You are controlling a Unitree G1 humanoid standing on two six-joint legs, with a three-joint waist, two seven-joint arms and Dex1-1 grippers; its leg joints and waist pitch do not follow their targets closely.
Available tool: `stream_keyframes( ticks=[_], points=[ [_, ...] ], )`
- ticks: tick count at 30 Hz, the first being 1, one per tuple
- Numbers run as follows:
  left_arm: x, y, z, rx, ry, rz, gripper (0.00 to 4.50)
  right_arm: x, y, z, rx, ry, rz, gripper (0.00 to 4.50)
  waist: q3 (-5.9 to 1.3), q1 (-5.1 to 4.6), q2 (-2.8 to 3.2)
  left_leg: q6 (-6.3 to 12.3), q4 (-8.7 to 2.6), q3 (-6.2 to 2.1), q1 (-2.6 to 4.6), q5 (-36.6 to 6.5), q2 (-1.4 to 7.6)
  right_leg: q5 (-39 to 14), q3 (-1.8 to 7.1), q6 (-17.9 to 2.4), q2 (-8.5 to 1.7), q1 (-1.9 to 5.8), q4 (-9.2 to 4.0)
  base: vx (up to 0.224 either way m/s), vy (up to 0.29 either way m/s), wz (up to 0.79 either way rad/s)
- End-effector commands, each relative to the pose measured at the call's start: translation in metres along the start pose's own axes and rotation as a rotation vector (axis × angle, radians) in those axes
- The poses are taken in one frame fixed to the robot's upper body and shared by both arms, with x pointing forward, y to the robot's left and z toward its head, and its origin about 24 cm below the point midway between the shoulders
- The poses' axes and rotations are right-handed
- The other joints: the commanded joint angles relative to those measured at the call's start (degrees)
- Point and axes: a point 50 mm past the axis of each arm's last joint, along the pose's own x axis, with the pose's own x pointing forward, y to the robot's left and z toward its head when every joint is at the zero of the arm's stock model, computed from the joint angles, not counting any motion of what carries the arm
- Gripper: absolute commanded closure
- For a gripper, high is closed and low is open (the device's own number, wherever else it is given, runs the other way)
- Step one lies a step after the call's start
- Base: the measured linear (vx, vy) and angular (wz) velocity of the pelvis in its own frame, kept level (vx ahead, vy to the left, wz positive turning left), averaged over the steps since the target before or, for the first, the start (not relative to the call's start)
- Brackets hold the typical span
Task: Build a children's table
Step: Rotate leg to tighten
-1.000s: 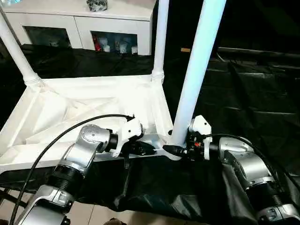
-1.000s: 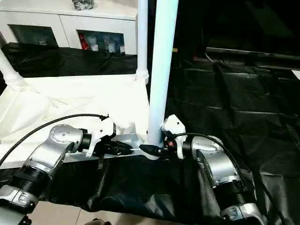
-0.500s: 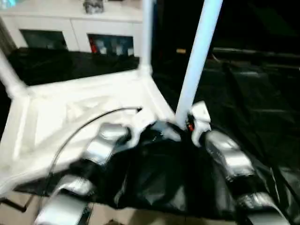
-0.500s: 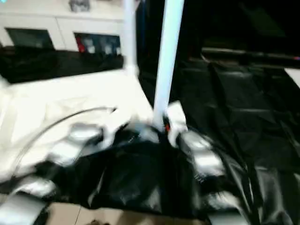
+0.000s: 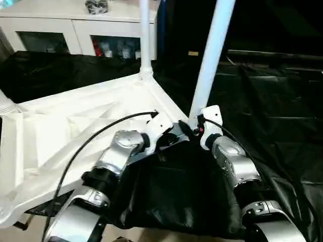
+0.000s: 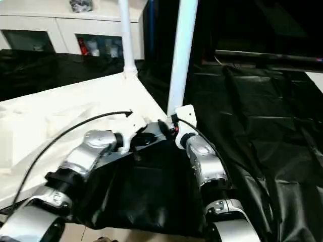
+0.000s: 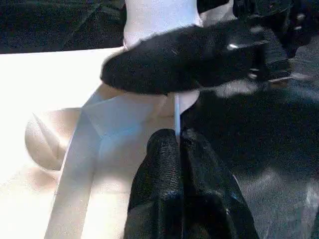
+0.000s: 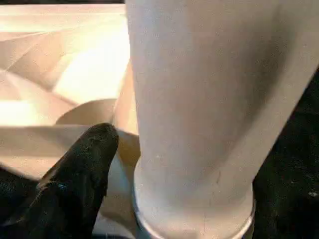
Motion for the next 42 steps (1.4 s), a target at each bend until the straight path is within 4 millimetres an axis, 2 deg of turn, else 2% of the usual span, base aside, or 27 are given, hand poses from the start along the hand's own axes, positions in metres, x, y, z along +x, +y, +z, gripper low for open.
stream_keyframes(
  ticks=[1,3,4,7,9,10,13,15,16,17,18,19,20,21,22,27,33,35,36,37,38,39,42],
  points=[
    [0.003,-0.014,0.024,0.062,-0.150,-0.117,4.50,0.003,0.028,-0.008,-0.061,0.038,0.215,0.66,-3.57,0.39,-0.34,1.72,-4.20,-0.57,0.70,-18.15,1.91,-19.36,2.30,-11.31,-3.17,2.46,-5.37,0.000,0.000,0.00],
    [-0.001,-0.015,0.024,0.065,-0.166,-0.147,4.50,-0.002,0.029,-0.006,-0.081,0.026,0.281,0.66,-3.57,0.51,-0.37,1.99,-4.24,-0.59,0.57,-17.70,1.99,-18.63,2.34,-11.40,-3.17,2.62,-5.21,0.000,0.000,0.00],
    [-0.006,-0.017,0.022,0.081,-0.169,-0.190,4.50,-0.009,0.030,-0.004,-0.092,0.013,0.376,0.66,-3.57,0.56,-0.63,2.43,-4.25,-0.51,0.58,-17.55,2.03,-18.07,2.39,-11.39,-3.09,2.58,-5.20,0.000,0.000,0.00],
    [-0.012,-0.018,0.019,0.097,-0.165,-0.223,4.50,-0.017,0.031,-0.004,-0.116,0.011,0.472,0.66,-3.62,0.84,-0.45,3.36,-4.22,-0.51,0.60,-16.38,2.21,-15.87,2.44,-12.08,-3.06,2.59,-4.88,0.000,0.000,0.00],
    [-0.018,-0.019,0.015,0.104,-0.159,-0.263,4.50,-0.025,0.030,-0.006,-0.146,0.022,0.543,0.66,-3.56,0.96,-0.44,3.10,-4.22,-0.48,0.69,-16.72,2.15,-16.75,2.41,-12.32,-3.09,2.53,-4.94,0.000,0.000,0.00],
    [-0.021,-0.019,0.013,0.105,-0.158,-0.281,4.50,-0.027,0.029,-0.006,-0.150,0.027,0.567,0.66,-3.46,1.03,-0.77,3.16,-4.25,-0.39,0.70,-17.06,2.24,-17.33,2.49,-12.17,-3.09,2.46,-5.03,0.000,0.000,0.00],
    [-0.026,-0.021,0.009,0.111,-0.143,-0.322,4.50,-0.034,0.029,-0.007,-0.150,0.038,0.629,0.66,-3.38,1.43,-0.51,2.72,-4.36,-0.48,0.88,-17.75,2.30,-19.47,2.53,-11.57,-3.19,2.32,-5.15,0.000,0.000,0.00],
    [-0.032,-0.021,0.007,0.112,-0.126,-0.348,4.50,-0.042,0.029,-0.009,-0.155,0.059,0.697,0.98,-3.37,1.63,-0.51,2.44,-4.40,-0.51,0.91,-18.20,2.34,-19.89,2.56,-11.36,-3.15,2.36,-5.13,0.000,0.000,0.00],
    [-0.033,-0.021,0.006,0.111,-0.121,-0.352,4.50,-0.044,0.028,-0.010,-0.157,0.066,0.711,1.02,-3.30,1.73,-0.09,2.37,-4.47,-0.53,0.92,-18.36,2.38,-19.97,2.62,-11.34,-3.15,2.27,-5.13,0.000,0.000,0.00],
    [-0.035,-0.021,0.005,0.111,-0.108,-0.373,4.50,-0.047,0.028,-0.013,-0.179,0.087,0.737,1.10,-3.39,1.81,-0.26,2.16,-4.39,-0.46,1.06,-18.55,2.44,-19.60,2.64,-11.45,-3.17,2.15,-5.19,0.000,0.000,0.00],
    [-0.035,-0.021,0.005,0.111,-0.108,-0.373,4.50,-0.047,0.028,-0.013,-0.179,0.087,0.737,1.10,-3.39,1.77,-0.28,2.09,-4.45,-0.48,0.90,-18.35,2.37,-19.06,2.59,-11.76,-3.12,2.23,-5.04,0.000,0.000,0.00],
    [-0.037,-0.022,0.005,0.113,-0.106,-0.386,4.50,-0.049,0.028,-0.015,-0.187,0.101,0.754,1.33,-3.38,1.74,-0.30,2.01,-4.48,-0.50,0.84,-18.31,2.32,-19.13,2.56,-11.74,-3.10,2.27,-5.04,0.000,0.000,0.00],
    [-0.037,-0.022,0.005,0.112,-0.105,-0.392,4.50,-0.050,0.028,-0.015,-0.188,0.104,0.761,1.39,-3.34,1.76,-0.60,2.00,-4.42,-0.48,0.91,-18.59,2.28,-20.05,2.54,-11.60,-3.14,2.22,-5.05,0.000,0.000,0.00],
    [-0.038,-0.023,0.005,0.112,-0.105,-0.399,4.50,-0.050,0.028,-0.015,-0.188,0.107,0.770,1.41,-3.35,1.79,-0.51,1.98,-4.41,-0.49,0.96,-18.62,2.29,-20.40,2.56,-11.56,-3.21,2.19,-5.12,0.000,0.000,0.00],
    [-0.038,-0.023,0.005,0.116,-0.103,-0.404,4.50,-0.051,0.029,-0.015,-0.187,0.106,0.776,1.47,-3.35,1.80,-0.71,2.03,-4.39,-0.49,0.90,-18.45,2.29,-20.86,2.58,-11.37,-3.24,2.23,-5.13,0.000,0.000,0.00],
    [-0.040,-0.023,0.004,0.117,-0.099,-0.409,4.50,-0.051,0.031,-0.014,-0.181,0.101,0.783,1.74,-3.38,1.76,-0.69,2.12,-4.39,-0.51,0.85,-17.33,2.32,-20.09,2.59,-11.32,-3.23,2.24,-5.03,0.000,0.000,0.00],
    [-0.035,-0.020,0.005,0.094,-0.109,-0.354,4.50,-0.043,0.029,-0.013,-0.183,0.073,0.678,1.78,-3.38,1.58,-0.52,1.71,-4.35,-0.50,0.83,-17.54,2.17,-20.22,2.55,-11.32,-3.18,2.21,-5.09,0.000,0.000,0.00],
    [-0.026,-0.014,0.010,0.080,-0.118,-0.261,4.50,-0.032,0.022,-0.014,-0.146,0.061,0.491,1.78,-3.32,1.25,-0.48,0.89,-4.39,-0.56,0.83,-17.98,2.10,-20.99,2.52,-11.20,-3.13,2.07,-5.12,0.000,0.000,0.00],
    [-0.026,-0.014,0.010,0.080,-0.118,-0.261,4.50,-0.032,0.022,-0.014,-0.146,0.061,0.491,1.78,-3.30,1.21,-0.54,0.66,-4.43,-0.61,0.88,-18.38,2.04,-21.85,2.45,-10.96,-3.14,2.11,-5.23,0.000,0.000,0.00],
    [-0.017,-0.009,0.015,0.060,-0.118,-0.171,4.50,-0.022,0.018,-0.016,-0.089,0.058,0.337,1.78,-3.42,1.21,-0.40,0.14,-4.41,-0.69,0.95,-18.25,2.10,-21.84,2.46,-10.66,-3.14,2.09,-5.11,0.000,0.000,0.00],
    [-0.012,-0.007,0.018,0.049,-0.114,-0.130,4.50,-0.018,0.017,-0.018,-0.058,0.058,0.271,1.78,-3.30,0.94,-0.34,-0.26,-4.36,-0.63,1.20,-19.31,1.97,-22.74,2.53,-10.73,-3.15,1.72,-5.34,0.000,0.000,0.00],
    [-0.009,-0.006,0.019,0.042,-0.112,-0.107,4.50,-0.016,0.017,-0.018,-0.041,0.058,0.240,1.78,-3.37,0.91,-0.40,-0.53,-4.38,-0.76,1.20,-19.53,1.93,-23.22,2.41,-10.63,-3.17,1.87,-5.31,0.000,0.000,0.00],
    [0.004,-0.004,0.026,-0.001,-0.106,-0.005,4.50,-0.004,0.021,-0.021,0.038,0.069,0.088,1.78,-3.55,0.84,-0.44,-0.26,-4.32,-0.64,0.94,-17.89,1.88,-20.11,2.51,-10.67,-3.09,2.15,-5.16,0.000,0.000,0.00]
  ],
)
